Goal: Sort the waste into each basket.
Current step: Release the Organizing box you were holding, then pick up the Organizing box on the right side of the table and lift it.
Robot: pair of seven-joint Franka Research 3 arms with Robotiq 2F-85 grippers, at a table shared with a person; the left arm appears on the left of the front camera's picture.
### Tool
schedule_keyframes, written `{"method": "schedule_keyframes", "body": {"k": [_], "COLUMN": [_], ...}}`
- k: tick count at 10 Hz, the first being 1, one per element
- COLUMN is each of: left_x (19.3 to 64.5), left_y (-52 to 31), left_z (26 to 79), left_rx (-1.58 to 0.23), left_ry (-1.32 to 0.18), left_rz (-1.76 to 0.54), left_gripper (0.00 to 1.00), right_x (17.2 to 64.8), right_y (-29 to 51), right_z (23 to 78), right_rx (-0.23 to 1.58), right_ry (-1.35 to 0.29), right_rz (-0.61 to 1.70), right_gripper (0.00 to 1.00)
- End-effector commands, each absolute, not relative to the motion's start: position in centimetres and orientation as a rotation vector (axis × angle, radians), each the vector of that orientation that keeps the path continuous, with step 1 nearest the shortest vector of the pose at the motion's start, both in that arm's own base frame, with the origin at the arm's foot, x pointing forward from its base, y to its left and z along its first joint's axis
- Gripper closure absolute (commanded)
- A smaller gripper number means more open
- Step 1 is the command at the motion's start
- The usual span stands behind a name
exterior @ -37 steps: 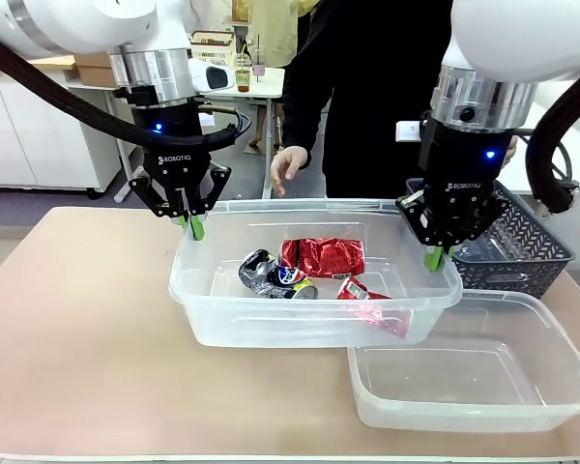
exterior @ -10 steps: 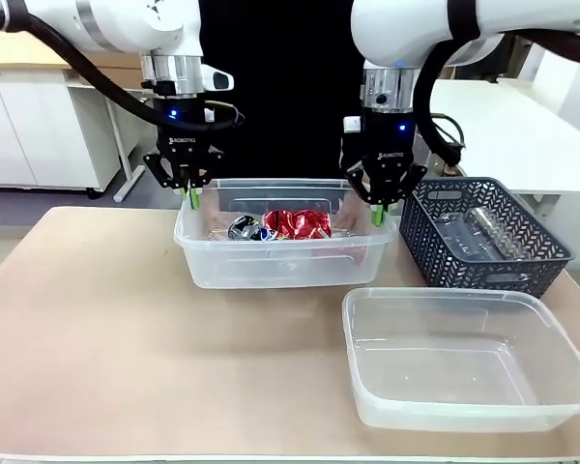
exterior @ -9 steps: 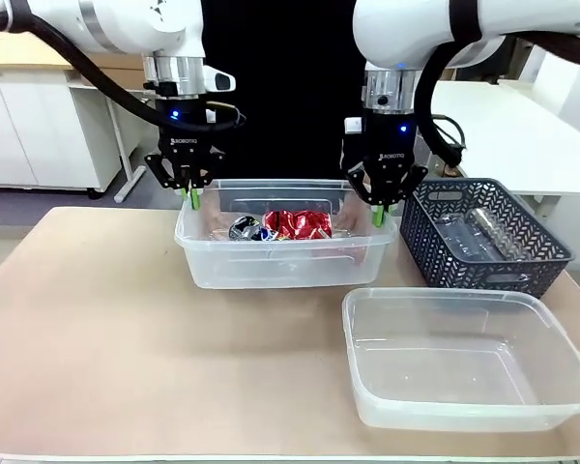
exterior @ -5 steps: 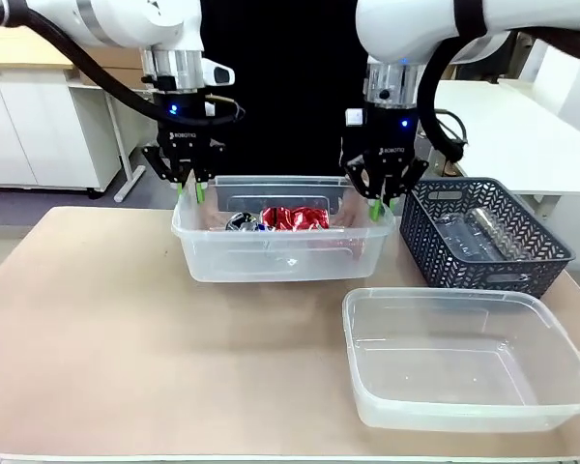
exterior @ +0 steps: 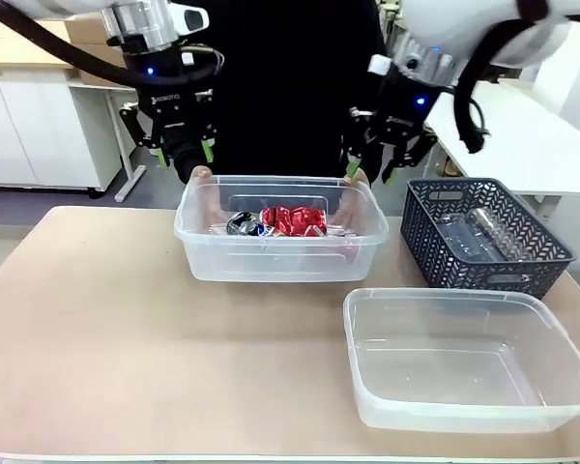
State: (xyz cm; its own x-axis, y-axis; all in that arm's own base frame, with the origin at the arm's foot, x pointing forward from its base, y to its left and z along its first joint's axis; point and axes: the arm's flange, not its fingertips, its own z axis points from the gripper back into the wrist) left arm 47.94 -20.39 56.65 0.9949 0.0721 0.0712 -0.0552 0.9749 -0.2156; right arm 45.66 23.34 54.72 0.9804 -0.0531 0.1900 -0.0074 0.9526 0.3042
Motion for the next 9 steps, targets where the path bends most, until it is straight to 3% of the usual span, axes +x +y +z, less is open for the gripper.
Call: {"method": "schedule_keyframes", "body": {"k": [1, 3, 4, 5, 9], "left_x": [46.4, 46.3, 46.3, 46.7, 46.7], "left_y": [-18.7, -18.2, -18.0, -19.0, -19.0], "left_z": [54.4, 53.4, 53.5, 54.3, 54.3], "left_rx": [-0.263, -0.304, -0.307, -0.264, -0.264], "left_ry": [-0.139, -0.090, -0.081, -0.100, -0.100], "left_rz": [0.043, 0.011, -0.001, 0.042, 0.042], "left_gripper": [0.00, 0.00, 0.00, 0.00, 0.00], "right_x": [43.7, 43.3, 44.1, 44.1, 44.1], "right_y": [21.9, 21.7, 22.7, 21.8, 21.8], "right_z": [54.1, 54.0, 53.4, 55.4, 55.4], "right_rx": [0.387, 0.314, 0.249, 0.364, 0.364], "right_ry": [-0.341, -0.432, -0.341, -0.378, -0.378], "right_rz": [-0.047, -0.093, -0.057, -0.075, -0.075], "right_gripper": [0.00, 0.00, 0.00, 0.00, 0.00]}}
